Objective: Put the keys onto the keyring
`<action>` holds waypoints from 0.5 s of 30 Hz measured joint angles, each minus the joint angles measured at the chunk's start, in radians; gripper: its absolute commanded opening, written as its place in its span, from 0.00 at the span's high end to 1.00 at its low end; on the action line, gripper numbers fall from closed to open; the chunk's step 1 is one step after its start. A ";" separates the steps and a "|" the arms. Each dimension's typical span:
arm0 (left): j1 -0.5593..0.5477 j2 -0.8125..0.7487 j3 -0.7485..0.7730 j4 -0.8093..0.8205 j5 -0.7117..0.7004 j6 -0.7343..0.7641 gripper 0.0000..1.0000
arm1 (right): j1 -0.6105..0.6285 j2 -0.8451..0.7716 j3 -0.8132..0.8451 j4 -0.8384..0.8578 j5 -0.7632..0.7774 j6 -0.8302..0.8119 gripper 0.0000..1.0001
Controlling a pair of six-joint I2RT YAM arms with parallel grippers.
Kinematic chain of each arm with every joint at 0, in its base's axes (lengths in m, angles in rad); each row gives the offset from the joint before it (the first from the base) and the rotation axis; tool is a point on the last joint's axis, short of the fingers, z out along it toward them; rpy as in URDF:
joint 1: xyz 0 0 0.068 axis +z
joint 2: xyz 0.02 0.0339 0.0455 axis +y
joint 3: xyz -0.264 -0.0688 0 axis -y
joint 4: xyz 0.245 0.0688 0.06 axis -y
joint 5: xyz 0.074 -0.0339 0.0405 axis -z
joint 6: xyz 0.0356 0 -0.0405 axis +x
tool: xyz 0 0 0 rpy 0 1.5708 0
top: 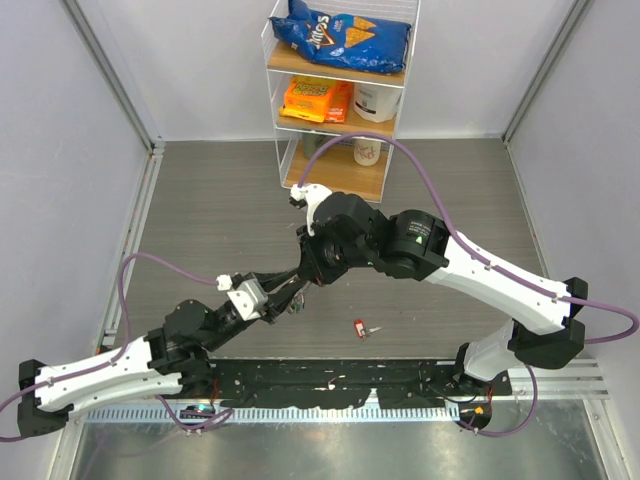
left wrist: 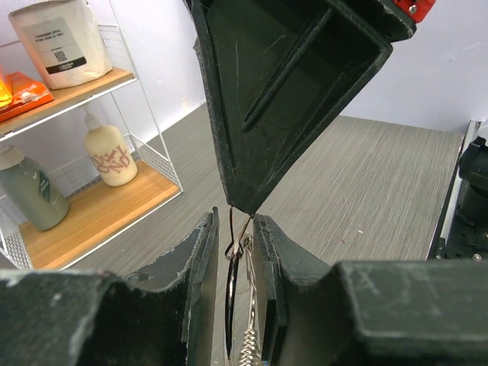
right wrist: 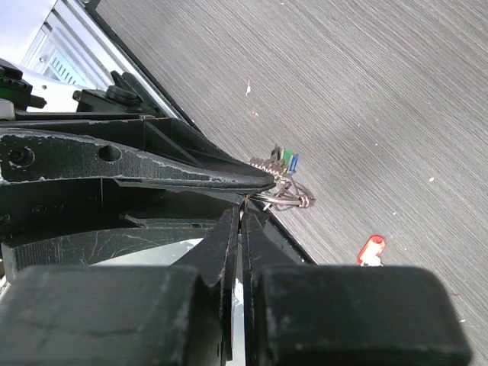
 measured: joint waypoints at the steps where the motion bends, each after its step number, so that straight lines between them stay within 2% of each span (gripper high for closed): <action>1: 0.000 -0.003 0.000 0.000 0.000 0.000 0.70 | 0.000 0.000 0.000 0.001 -0.002 0.000 0.94; 15: 0.000 -0.028 0.000 0.000 0.002 0.000 0.73 | 0.000 0.000 0.000 0.013 -0.002 0.000 0.95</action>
